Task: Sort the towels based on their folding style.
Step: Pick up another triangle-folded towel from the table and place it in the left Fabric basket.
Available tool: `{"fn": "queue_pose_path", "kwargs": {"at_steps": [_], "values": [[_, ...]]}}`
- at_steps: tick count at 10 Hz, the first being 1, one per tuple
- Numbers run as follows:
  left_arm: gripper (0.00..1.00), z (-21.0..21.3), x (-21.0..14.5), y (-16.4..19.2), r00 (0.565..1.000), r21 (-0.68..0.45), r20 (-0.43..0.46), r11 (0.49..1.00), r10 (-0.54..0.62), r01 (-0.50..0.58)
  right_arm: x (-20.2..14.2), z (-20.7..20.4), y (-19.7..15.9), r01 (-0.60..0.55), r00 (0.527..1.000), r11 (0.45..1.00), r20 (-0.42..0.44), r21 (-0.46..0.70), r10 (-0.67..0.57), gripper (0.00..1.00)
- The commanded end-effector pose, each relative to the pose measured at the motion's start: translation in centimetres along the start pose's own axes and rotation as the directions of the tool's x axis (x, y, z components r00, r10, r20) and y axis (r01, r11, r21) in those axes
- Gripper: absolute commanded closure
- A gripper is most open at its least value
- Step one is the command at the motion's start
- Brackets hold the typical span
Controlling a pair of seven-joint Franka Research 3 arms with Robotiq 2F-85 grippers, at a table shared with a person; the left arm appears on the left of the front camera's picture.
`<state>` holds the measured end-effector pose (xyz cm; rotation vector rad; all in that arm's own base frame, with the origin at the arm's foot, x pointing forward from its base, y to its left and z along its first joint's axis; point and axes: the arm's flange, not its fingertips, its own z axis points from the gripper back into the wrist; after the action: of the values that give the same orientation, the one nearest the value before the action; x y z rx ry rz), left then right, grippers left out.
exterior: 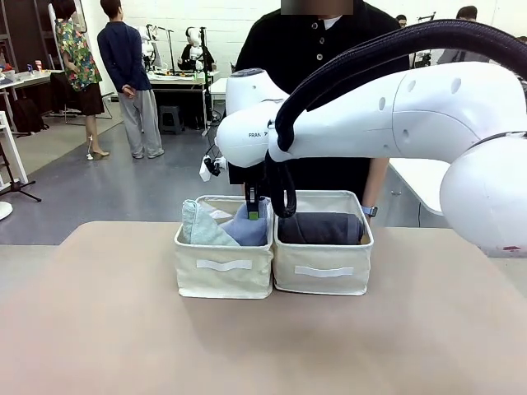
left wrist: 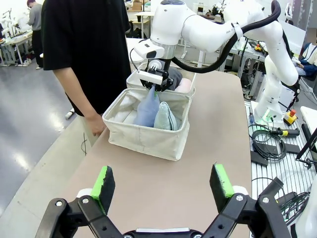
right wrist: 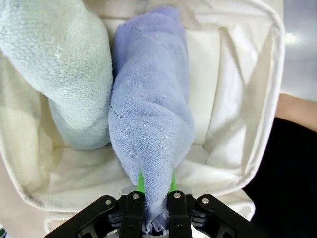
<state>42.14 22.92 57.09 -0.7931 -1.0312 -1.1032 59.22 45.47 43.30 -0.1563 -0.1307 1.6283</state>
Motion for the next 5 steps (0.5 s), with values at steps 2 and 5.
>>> {"fn": "queue_pose_path", "kwargs": {"at_steps": [2,5], "values": [[0.0,-0.06,0.05,-0.2,1.0,0.013,0.006,1.0,-0.004,0.004,1.23,-1.38,-1.08,-0.04,0.999,0.999,-0.026,0.026,0.04,0.84],[0.0,-0.06,0.05,-0.2,1.0,0.013,0.006,1.0,-0.004,0.004,1.27,-1.35,-0.8,-0.05,0.998,0.999,-0.032,0.019,0.051,0.24]]}}
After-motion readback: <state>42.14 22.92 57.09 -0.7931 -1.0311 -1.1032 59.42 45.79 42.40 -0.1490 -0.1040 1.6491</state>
